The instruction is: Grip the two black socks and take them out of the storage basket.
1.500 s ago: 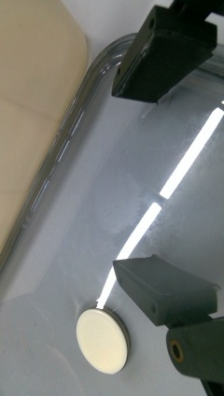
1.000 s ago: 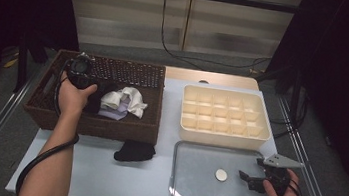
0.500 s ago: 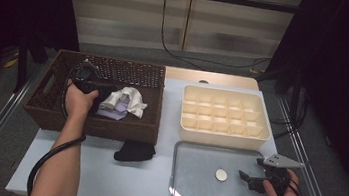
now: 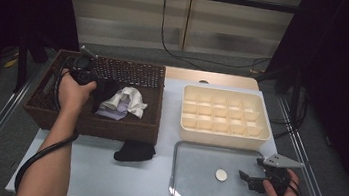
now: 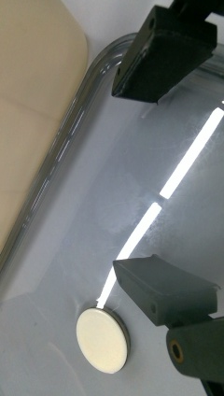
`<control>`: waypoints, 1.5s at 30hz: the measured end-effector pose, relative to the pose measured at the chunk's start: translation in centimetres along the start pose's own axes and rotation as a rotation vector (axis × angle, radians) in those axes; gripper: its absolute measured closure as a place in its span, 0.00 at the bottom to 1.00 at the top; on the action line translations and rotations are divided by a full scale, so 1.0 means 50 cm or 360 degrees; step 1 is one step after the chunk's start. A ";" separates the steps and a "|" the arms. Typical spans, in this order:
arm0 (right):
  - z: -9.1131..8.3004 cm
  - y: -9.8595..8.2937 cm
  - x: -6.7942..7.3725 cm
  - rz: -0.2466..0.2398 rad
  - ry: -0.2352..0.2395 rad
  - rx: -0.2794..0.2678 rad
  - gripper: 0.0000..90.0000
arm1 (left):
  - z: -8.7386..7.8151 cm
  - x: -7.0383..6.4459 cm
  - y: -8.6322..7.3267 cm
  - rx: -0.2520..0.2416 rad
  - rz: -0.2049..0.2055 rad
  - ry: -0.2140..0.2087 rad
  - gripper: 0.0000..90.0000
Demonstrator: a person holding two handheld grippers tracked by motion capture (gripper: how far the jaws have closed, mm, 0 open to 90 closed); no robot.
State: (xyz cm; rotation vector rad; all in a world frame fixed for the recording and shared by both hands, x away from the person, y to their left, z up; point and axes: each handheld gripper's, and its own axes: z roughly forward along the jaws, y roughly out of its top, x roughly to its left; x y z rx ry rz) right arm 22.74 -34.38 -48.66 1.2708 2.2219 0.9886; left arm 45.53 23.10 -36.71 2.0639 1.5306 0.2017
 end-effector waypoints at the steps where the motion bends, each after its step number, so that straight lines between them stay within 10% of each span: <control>1: 0.000 0.000 0.000 -0.0001 0.0000 0.0000 0.16 | -0.004 -0.002 0.001 -0.0013 0.0000 -0.0001 0.98; 15: 0.000 0.000 0.000 0.0001 -0.0001 0.0003 0.16 | -0.064 -0.034 0.018 -0.0083 0.0096 -0.0055 0.97; 25: 0.000 0.000 0.000 0.0000 0.0000 0.0001 0.16 | 0.023 -0.029 -0.026 0.0047 0.0094 -0.0044 0.93; 33: 0.000 0.000 0.000 0.0002 0.0000 0.0002 0.16 | 0.051 -0.019 -0.021 0.0072 0.0084 0.0094 0.63; 45: 0.000 0.000 0.000 -0.0001 0.0003 -0.0001 0.16 | 0.116 -0.028 -0.017 0.0029 0.0073 0.0030 0.39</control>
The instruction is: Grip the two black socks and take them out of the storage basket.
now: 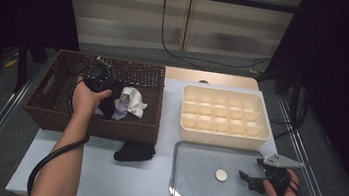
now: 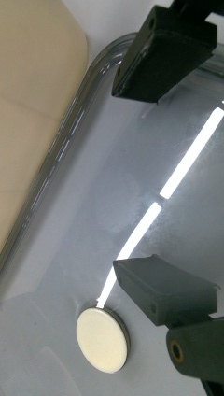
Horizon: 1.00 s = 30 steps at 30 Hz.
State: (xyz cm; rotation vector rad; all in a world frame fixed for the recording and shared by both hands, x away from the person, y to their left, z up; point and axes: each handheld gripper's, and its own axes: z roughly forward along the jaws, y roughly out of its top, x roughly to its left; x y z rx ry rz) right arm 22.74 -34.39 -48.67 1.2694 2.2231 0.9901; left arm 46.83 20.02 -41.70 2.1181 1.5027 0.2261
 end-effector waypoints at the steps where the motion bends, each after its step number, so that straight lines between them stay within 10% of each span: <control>1: 0.000 0.000 0.000 0.0001 0.0000 0.0001 0.16 | 0.003 0.000 -0.001 0.0011 0.0002 0.0018 0.39; 8: 0.000 0.000 0.000 0.0002 0.0001 0.0002 0.16 | -0.003 0.003 0.004 0.0021 -0.0059 0.0077 0.81; 30: 0.000 0.000 0.001 0.0001 -0.0001 0.0003 0.16 | -0.131 -0.013 0.016 -0.0006 0.0004 -0.0144 0.90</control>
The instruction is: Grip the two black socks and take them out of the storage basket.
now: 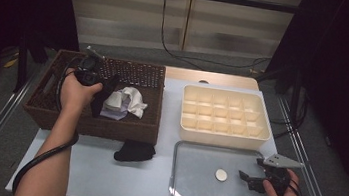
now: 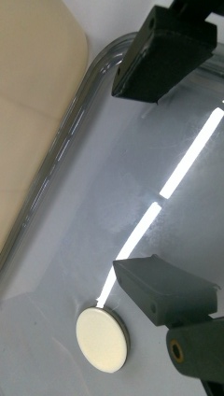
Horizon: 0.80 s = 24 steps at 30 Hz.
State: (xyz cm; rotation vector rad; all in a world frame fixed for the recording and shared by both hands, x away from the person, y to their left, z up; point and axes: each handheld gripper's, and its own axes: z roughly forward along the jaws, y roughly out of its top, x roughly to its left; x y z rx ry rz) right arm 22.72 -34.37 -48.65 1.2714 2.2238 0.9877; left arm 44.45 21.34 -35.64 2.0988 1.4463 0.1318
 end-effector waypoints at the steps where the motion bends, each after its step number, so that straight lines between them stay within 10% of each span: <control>1: 0.000 0.000 0.000 -0.0001 0.0000 0.0000 0.16 | -0.006 -0.002 0.001 -0.0005 0.0007 0.0000 0.90; 24: 0.000 0.000 0.000 0.0002 0.0000 0.0002 0.16 | -0.069 -0.052 0.009 -0.0043 0.0100 -0.0126 0.90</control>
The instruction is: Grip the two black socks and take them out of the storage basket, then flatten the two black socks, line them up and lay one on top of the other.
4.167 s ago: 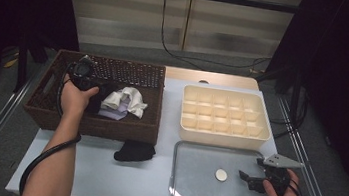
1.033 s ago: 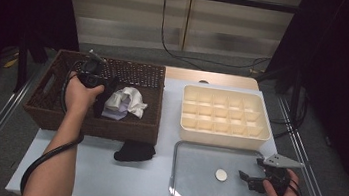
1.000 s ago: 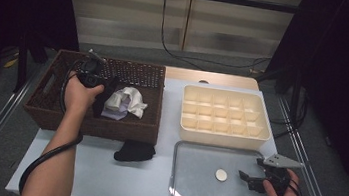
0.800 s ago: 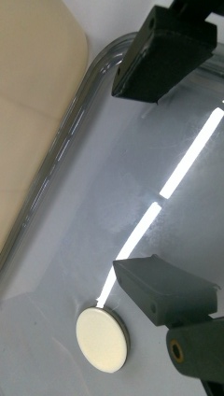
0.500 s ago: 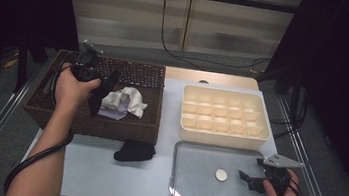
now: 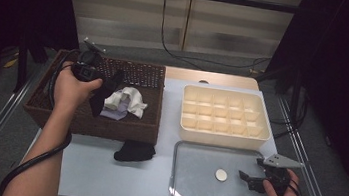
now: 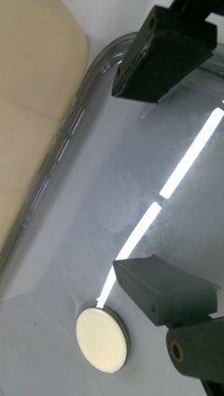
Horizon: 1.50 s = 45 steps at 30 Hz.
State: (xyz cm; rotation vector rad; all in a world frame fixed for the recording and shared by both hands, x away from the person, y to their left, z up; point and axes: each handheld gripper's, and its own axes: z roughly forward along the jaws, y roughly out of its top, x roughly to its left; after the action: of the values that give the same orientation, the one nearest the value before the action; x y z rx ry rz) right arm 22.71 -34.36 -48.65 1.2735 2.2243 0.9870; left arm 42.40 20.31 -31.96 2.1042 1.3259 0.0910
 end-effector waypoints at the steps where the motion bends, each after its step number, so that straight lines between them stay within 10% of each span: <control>1: 0.000 0.000 0.000 0.0001 0.0000 0.0000 0.16 | -0.002 -0.002 0.000 0.0004 0.0012 -0.0007 0.90; 45: 0.000 0.000 0.000 -0.0002 0.0000 -0.0002 0.16 | -0.026 -0.124 -0.013 0.0037 0.0228 -0.0195 0.90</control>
State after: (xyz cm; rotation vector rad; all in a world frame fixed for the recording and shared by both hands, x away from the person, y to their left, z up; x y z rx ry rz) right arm 22.72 -34.37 -48.65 1.2711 2.2239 0.9877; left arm 38.37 15.94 -29.60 2.1859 1.1090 0.0066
